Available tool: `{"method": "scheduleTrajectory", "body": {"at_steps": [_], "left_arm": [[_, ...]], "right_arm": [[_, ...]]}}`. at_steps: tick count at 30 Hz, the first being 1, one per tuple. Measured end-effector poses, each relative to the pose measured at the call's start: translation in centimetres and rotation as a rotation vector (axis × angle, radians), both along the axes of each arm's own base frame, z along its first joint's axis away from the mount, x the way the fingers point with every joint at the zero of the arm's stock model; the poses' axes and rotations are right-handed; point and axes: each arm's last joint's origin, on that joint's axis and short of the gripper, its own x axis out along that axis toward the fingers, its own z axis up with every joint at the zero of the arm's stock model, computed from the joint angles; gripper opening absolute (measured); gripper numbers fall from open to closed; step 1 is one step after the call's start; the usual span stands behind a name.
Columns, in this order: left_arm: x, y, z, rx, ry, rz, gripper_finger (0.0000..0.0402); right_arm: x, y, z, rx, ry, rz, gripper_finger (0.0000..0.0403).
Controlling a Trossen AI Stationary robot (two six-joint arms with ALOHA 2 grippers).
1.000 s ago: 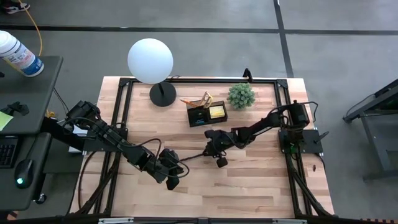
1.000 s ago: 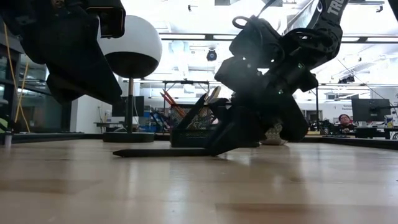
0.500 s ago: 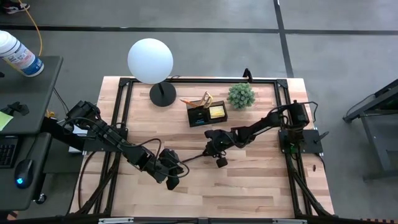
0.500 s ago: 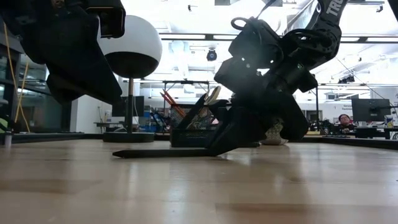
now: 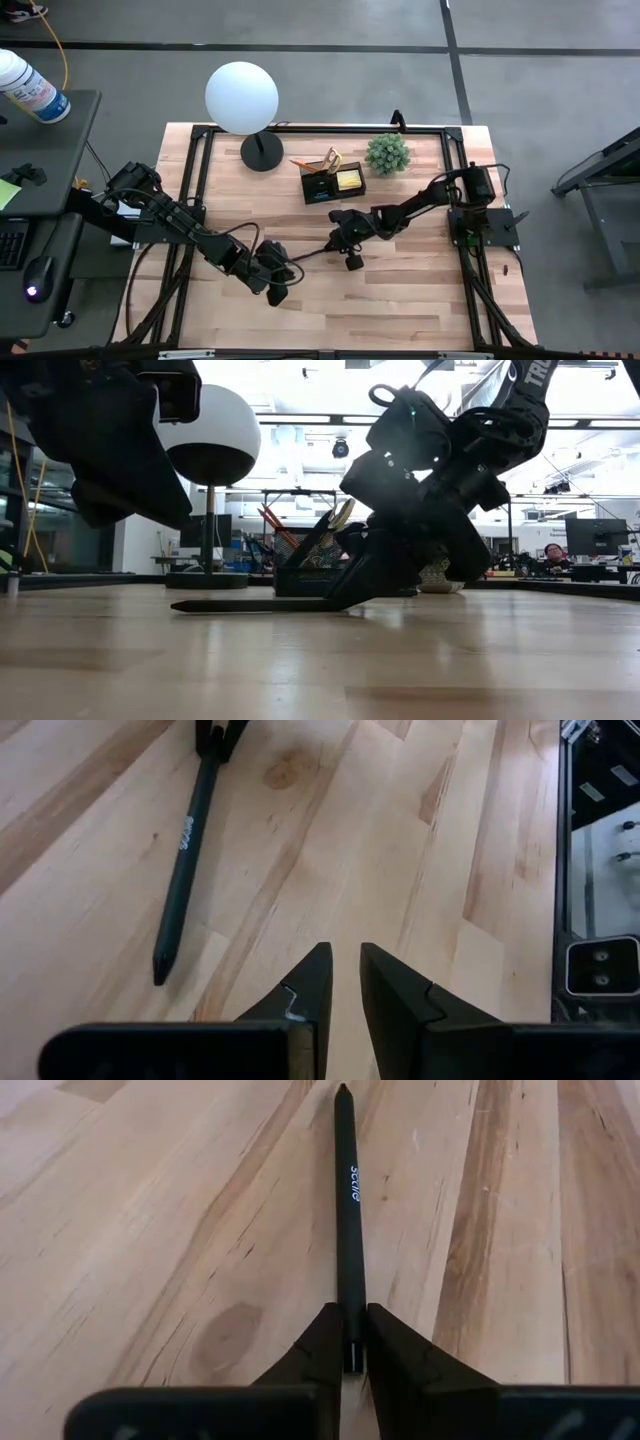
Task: Pick and place office supplies into organizer
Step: Put the pen into the desk organizer
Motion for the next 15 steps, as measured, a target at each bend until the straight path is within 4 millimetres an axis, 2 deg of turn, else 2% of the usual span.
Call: {"method": "scheduleTrajectory", "body": {"at_steps": [4,11,15], "left_arm": [[0.0,-0.1,0.0,-0.026,0.011,-0.025,0.0046],[0.0,-0.2,0.0,-0.044,0.019,-0.043,0.0046],[0.0,-0.2,0.0,-0.037,0.015,-0.036,0.0046]], "right_arm": [[-0.2,-0.1,1.3,-0.020,-0.013,-0.028,0.0025],[-0.8,-1.7,3.5,-0.061,0.000,-0.113,0.0025],[-1.3,-2.3,5.5,-0.088,-0.015,-0.128,0.0024]]}}
